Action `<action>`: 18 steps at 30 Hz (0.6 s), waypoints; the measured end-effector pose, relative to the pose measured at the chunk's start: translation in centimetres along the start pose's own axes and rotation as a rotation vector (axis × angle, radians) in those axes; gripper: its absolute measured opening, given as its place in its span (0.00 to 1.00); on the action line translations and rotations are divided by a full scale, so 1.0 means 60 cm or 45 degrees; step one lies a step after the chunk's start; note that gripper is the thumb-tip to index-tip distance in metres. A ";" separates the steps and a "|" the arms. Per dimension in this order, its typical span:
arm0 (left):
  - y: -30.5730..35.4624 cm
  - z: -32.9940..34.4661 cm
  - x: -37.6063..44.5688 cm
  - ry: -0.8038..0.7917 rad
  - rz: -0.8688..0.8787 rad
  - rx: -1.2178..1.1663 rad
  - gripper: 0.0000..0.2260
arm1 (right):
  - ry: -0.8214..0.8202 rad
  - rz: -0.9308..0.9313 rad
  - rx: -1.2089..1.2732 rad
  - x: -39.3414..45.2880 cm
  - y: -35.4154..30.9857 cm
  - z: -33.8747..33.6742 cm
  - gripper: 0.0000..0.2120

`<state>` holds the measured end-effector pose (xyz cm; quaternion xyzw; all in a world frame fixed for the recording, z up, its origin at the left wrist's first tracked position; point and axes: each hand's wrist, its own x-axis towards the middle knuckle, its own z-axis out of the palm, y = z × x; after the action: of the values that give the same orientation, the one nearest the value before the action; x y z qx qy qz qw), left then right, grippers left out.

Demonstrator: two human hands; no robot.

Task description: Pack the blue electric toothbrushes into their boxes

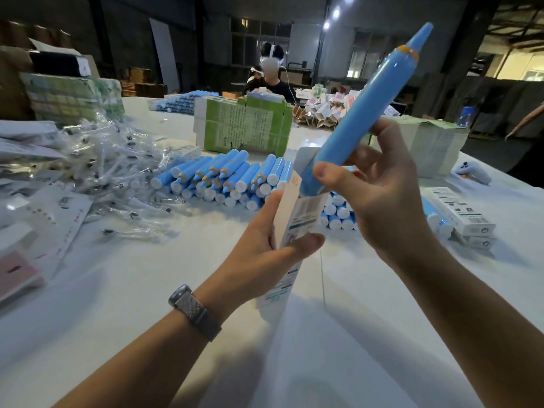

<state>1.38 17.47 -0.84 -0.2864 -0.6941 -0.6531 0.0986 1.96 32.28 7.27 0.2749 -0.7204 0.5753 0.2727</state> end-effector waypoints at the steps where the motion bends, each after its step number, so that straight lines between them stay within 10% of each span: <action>1: 0.002 -0.002 0.000 -0.001 -0.006 -0.010 0.18 | -0.002 -0.014 -0.046 0.000 0.001 0.000 0.20; 12: 0.006 -0.007 -0.001 -0.065 -0.083 -0.003 0.25 | -0.222 0.053 -0.358 0.012 0.009 -0.014 0.04; 18: 0.001 -0.001 -0.002 -0.072 -0.092 -0.025 0.38 | -0.227 0.062 -0.304 0.008 0.006 -0.006 0.14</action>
<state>1.51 17.39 -0.82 -0.2804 -0.7001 -0.6546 0.0523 1.37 32.64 7.43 0.2732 -0.8115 0.4653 0.2244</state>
